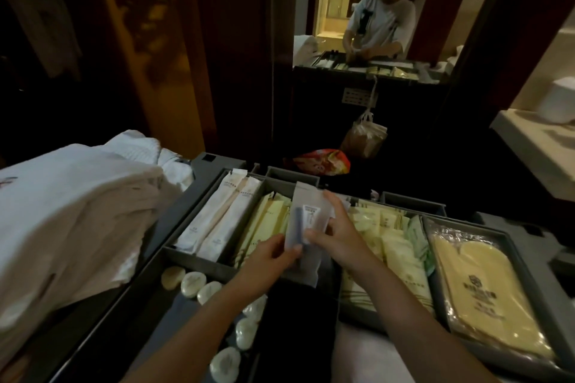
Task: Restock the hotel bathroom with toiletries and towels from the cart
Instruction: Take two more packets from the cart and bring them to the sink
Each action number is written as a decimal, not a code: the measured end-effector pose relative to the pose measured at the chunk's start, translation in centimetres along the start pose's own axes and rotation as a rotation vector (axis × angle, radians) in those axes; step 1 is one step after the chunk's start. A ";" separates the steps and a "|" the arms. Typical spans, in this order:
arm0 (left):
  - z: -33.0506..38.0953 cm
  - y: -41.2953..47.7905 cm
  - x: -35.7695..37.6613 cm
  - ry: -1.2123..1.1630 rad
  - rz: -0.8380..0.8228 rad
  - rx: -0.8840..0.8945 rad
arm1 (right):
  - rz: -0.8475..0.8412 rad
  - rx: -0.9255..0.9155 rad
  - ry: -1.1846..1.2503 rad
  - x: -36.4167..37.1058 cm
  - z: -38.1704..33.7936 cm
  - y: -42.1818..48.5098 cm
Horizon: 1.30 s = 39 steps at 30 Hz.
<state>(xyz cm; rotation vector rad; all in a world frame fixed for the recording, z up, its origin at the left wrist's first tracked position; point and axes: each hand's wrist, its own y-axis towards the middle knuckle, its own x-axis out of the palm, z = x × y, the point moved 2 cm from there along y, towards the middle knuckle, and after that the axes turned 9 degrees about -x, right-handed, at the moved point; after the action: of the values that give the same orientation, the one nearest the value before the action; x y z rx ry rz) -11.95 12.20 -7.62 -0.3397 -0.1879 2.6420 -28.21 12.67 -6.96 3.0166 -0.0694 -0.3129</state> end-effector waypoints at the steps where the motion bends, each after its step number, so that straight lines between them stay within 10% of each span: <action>1: 0.0 -0.1 0.2 -0.021 -0.017 -0.002 | 0.003 -0.013 0.007 0.3 0.0 0.2; 9: -1.0 1.1 -3.1 0.188 0.289 -0.018 | 0.012 0.025 -0.135 -1.5 0.2 2.9; 14: -2.2 1.5 -4.8 0.286 0.469 -0.003 | 0.050 -0.044 -0.639 -4.2 1.4 4.5; 27: -2.9 1.6 -4.0 0.567 0.410 0.032 | -0.109 0.031 -1.241 -4.1 3.7 6.8; 39: -2.3 1.5 -4.2 0.388 0.418 -0.043 | 0.180 -0.018 -0.644 -4.4 -0.2 4.1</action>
<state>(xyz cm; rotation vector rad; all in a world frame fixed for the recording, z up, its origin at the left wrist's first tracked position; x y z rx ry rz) -8.38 9.05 -9.26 -0.9890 -0.0479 2.9052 -32.62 8.88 -5.41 2.7296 -0.3799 -1.2297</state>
